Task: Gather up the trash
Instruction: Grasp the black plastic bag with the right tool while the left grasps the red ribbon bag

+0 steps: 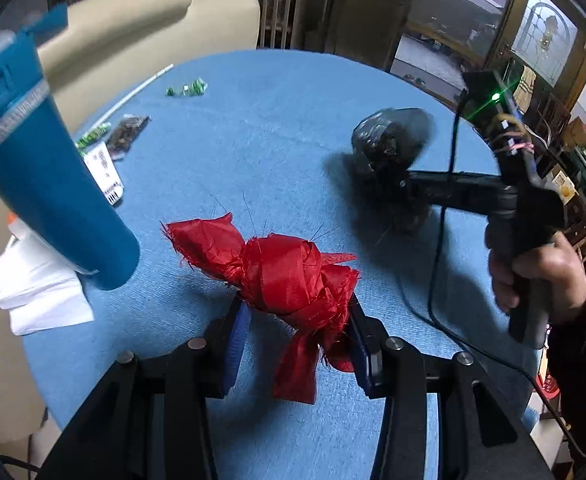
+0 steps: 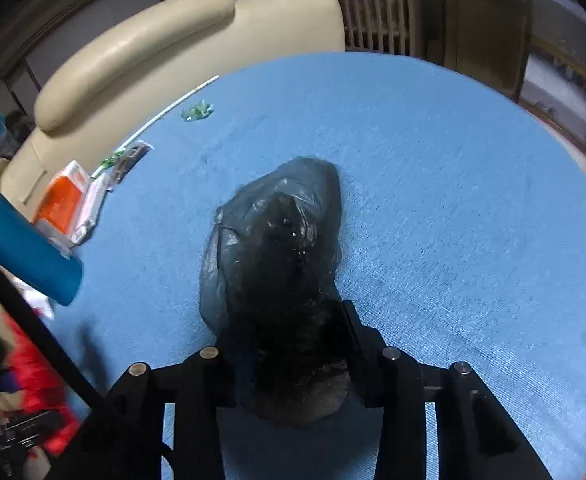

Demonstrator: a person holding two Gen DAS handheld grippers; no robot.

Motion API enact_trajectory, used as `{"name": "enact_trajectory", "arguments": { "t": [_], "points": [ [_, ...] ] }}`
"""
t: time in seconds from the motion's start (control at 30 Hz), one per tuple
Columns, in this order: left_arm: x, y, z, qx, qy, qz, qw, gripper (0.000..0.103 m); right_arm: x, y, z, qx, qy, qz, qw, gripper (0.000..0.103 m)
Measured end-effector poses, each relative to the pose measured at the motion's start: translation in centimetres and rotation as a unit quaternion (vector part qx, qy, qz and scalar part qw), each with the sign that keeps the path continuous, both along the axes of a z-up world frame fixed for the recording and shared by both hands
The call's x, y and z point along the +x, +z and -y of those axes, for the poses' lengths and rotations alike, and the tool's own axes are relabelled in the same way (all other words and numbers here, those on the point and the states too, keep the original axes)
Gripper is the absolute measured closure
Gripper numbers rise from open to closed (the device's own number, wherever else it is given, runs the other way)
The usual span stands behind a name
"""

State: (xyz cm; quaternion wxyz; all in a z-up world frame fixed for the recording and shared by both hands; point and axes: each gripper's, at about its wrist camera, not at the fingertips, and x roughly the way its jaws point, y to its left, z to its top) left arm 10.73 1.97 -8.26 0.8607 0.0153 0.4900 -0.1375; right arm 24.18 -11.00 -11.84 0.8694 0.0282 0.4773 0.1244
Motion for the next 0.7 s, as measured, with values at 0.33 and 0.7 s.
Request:
{"name": "enact_trajectory", "arguments": {
  "t": [0.33, 0.7],
  "points": [
    [-3.8, 4.1, 4.2, 0.017, -0.042, 0.058, 0.9973, 0.055, -8.3, 4.7, 5.6, 0.078, -0.043, 0.035, 0.995, 0.067],
    [-9.5, 10.3, 9.1, 0.056, -0.084, 0.17, 0.9802, 0.055, -22.6, 12.0, 12.0, 0.12, -0.084, 0.123, 0.981, 0.067]
  ]
}}
